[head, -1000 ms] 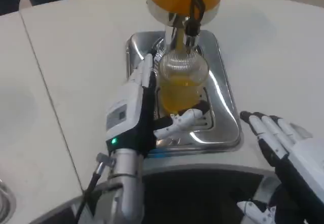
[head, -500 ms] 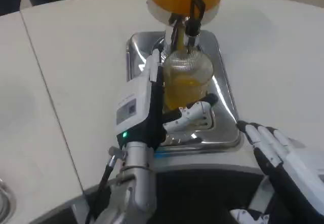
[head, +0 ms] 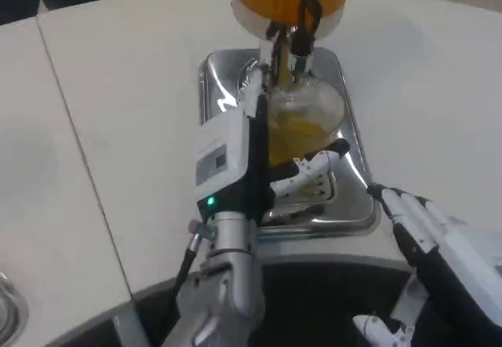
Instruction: Grasp the cup under the faucet to collect the drink, then remove the cup.
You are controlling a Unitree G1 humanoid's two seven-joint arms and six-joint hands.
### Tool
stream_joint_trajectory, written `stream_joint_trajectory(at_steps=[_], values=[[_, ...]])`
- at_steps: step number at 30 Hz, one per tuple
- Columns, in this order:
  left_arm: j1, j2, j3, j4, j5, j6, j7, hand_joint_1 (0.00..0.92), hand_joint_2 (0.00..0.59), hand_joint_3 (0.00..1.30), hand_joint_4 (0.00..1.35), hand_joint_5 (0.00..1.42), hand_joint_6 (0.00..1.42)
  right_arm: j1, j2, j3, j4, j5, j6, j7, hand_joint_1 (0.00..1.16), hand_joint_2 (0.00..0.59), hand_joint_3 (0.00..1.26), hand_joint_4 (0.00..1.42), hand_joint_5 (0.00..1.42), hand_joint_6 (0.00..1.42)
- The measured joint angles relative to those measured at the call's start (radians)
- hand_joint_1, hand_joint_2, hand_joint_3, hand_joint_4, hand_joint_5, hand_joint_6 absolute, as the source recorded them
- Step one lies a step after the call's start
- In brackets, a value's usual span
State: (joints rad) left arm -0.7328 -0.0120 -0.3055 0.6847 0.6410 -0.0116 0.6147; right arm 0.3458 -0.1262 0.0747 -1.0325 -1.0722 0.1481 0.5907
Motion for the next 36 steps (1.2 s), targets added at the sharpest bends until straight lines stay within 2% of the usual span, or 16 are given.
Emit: stream_joint_trajectory(at_steps=[1, 3, 5, 9, 13, 14, 19, 24, 28, 36], values=[[-0.002, -0.007, -0.01, 0.006, 0.005, 0.004, 0.02, 0.499, 0.055, 0.47, 0.66, 1.05, 1.38, 0.003, 0.009, -0.006, 0.0, -0.001, -0.001, 0.004, 0.45, 0.413, 0.0, 0.0, 0.0, 0.05], [-0.005, -0.024, -0.019, 0.019, 0.005, 0.018, 0.065, 0.507, 0.059, 0.73, 0.97, 1.27, 1.42, 0.011, 0.036, -0.023, 0.0, -0.001, -0.013, 0.012, 0.42, 0.422, 0.0, 0.0, 0.0, 0.05], [-0.008, -0.044, -0.022, 0.041, 0.003, 0.021, 0.113, 0.516, 0.057, 0.92, 1.11, 1.4, 1.42, 0.016, 0.062, -0.037, 0.0, -0.006, -0.04, 0.018, 0.42, 0.422, 0.0, 0.0, 0.0, 0.05], [-0.014, -0.053, -0.021, 0.09, -0.009, -0.015, 0.195, 0.517, 0.056, 1.03, 1.14, 1.42, 1.42, 0.029, 0.124, -0.049, 0.0, -0.028, -0.099, 0.04, 0.42, 0.421, 0.0, 0.0, 0.0, 0.05], [-0.014, -0.053, 0.004, 0.112, -0.047, -0.06, 0.229, 0.544, 0.044, 1.06, 1.13, 1.42, 1.42, 0.025, 0.183, -0.04, 0.0, -0.058, -0.137, 0.084, 0.41, 0.423, 0.0, 0.0, 0.0, 0.05], [-0.014, -0.053, 0.009, 0.114, -0.051, -0.068, 0.23, 0.545, 0.044, 1.07, 1.13, 1.42, 1.42, 0.021, 0.187, -0.037, 0.0, -0.065, -0.142, 0.092, 0.41, 0.424, 0.0, 0.0, 0.0, 0.05], [-0.014, -0.052, 0.026, 0.119, -0.079, -0.107, 0.236, 0.548, 0.043, 1.08, 1.11, 1.42, 1.42, 0.006, 0.186, -0.029, 0.0, -0.08, -0.158, 0.141, 0.42, 0.427, 0.0, 0.0, 0.0, 0.05], [-0.015, -0.047, 0.031, 0.122, -0.081, -0.118, 0.238, 0.552, 0.037, 1.08, 1.11, 1.42, 1.42, -0.014, 0.184, -0.038, 0.0, -0.073, -0.156, 0.144, 0.42, 0.432, 0.0, 0.0, 0.0, 0.05], [-0.013, -0.027, 0.031, 0.119, -0.078, -0.123, 0.238, 0.557, 0.033, 1.09, 1.11, 1.42, 1.42, -0.03, 0.181, -0.05, 0.0, -0.049, -0.131, 0.154, 0.42, 0.434, 0.0, 0.0, 0.0, 0.05], [0.041, 0.031, 0.036, 0.064, -0.076, -0.126, 0.238, 0.563, 0.03, 1.09, 1.11, 1.42, 1.42, -0.104, 0.115, -0.066, 0.027, -0.012, -0.097, 0.154, 0.42, 0.44, 0.0, 0.0, 0.0, 0.05]])
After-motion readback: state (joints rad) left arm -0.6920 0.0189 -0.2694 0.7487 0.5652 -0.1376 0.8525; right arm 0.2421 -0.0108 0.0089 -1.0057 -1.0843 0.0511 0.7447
